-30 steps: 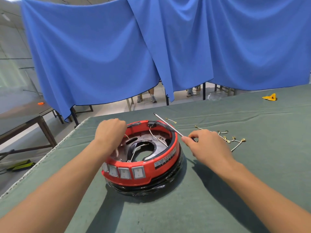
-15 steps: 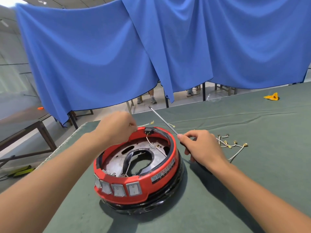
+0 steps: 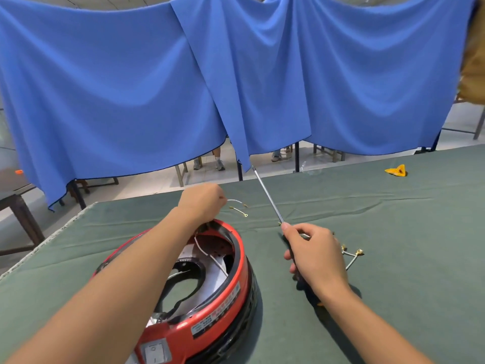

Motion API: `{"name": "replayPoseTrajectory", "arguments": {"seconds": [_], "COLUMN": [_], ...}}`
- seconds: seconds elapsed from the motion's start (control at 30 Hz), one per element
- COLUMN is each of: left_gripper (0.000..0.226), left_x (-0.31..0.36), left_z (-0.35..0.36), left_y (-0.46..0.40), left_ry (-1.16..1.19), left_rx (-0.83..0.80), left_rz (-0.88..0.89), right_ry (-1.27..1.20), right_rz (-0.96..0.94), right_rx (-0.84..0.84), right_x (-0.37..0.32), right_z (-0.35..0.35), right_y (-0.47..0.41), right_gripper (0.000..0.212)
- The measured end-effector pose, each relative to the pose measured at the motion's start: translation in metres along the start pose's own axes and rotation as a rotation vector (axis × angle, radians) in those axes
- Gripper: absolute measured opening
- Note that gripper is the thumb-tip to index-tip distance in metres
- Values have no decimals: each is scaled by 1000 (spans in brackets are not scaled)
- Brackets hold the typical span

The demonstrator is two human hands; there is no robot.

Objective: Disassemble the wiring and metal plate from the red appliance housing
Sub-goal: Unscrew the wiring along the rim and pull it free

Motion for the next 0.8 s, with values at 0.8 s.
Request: {"name": "replayPoseTrajectory", "arguments": {"seconds": [0.8], "left_gripper": [58], "left_x": [-47], "left_z": [34], "left_y": [105], "left_ry": [-5], "left_rx": [-156], "left_rz": [-126], "right_ry": [904], "right_rz": [-164], "right_rx": [-219], "right_x": [-104], "right_z": [31], "right_y": [58], "right_gripper": [22]}}
Point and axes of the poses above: each hand's wrist, its own y-axis away from the middle knuckle, its own z-axis out of the palm, x = y × z, the point moved 7 cm from there along -y, towards the middle knuckle, and after that the axes turned 15 degrees about -x, right-handed, at the moved point
